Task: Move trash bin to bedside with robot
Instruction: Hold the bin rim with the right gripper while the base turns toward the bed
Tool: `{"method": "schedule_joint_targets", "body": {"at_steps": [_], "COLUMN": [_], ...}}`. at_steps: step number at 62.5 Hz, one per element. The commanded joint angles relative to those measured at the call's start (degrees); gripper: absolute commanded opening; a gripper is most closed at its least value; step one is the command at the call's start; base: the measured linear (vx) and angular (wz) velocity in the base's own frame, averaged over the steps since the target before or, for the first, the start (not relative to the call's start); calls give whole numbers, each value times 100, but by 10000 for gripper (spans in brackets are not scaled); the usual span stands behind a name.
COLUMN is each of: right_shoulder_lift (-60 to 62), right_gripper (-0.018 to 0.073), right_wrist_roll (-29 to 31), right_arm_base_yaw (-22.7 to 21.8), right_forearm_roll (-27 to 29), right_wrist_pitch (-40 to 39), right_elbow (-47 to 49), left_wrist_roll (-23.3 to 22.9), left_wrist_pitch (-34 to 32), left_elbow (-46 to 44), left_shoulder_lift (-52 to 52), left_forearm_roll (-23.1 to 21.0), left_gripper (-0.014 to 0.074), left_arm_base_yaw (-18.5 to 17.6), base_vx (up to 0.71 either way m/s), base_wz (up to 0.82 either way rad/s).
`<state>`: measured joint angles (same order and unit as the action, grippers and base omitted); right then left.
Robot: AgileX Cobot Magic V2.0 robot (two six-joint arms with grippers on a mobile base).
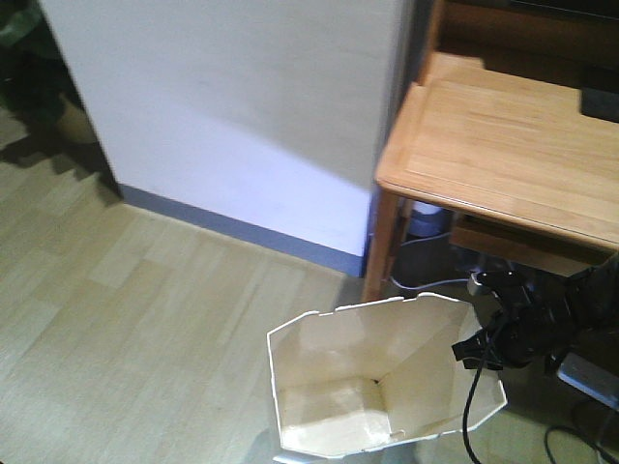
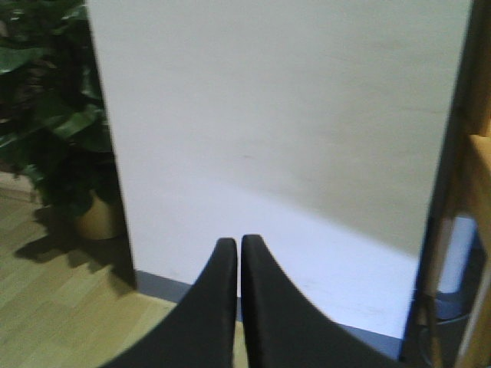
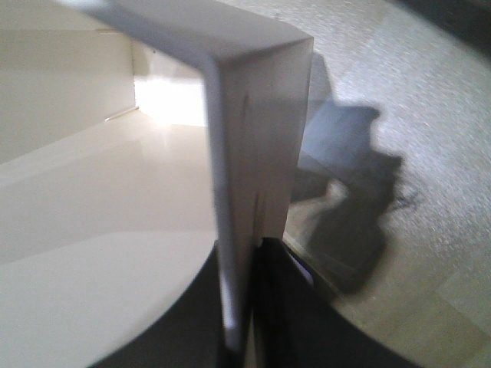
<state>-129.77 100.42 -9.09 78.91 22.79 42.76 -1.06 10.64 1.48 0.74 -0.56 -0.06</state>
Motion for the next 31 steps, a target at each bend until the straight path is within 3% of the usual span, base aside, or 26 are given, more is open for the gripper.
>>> {"method": "schedule_joint_targets", "body": {"at_steps": [1,31], "right_shoulder_lift": [378,378], "right_gripper": [-6,-6], "right_wrist_roll": [-4,-4], "right_arm_base_yaw": [-4,-4], "right_forearm_roll": [200,200], "right_wrist_pitch": [1115,1149], "right_elbow": [33,33], "left_wrist_roll": [-32,-32], "left_wrist_pitch": [-453,-453], "left_elbow": [108,108], "left_shoulder_lift": [81,81], "left_forearm_roll": [-52,-52], "left_gripper": [-6,-6], "left_arm_base_yaw": [-13,-13], "base_vx": [-3,2], "base_wz": [51,38]}}
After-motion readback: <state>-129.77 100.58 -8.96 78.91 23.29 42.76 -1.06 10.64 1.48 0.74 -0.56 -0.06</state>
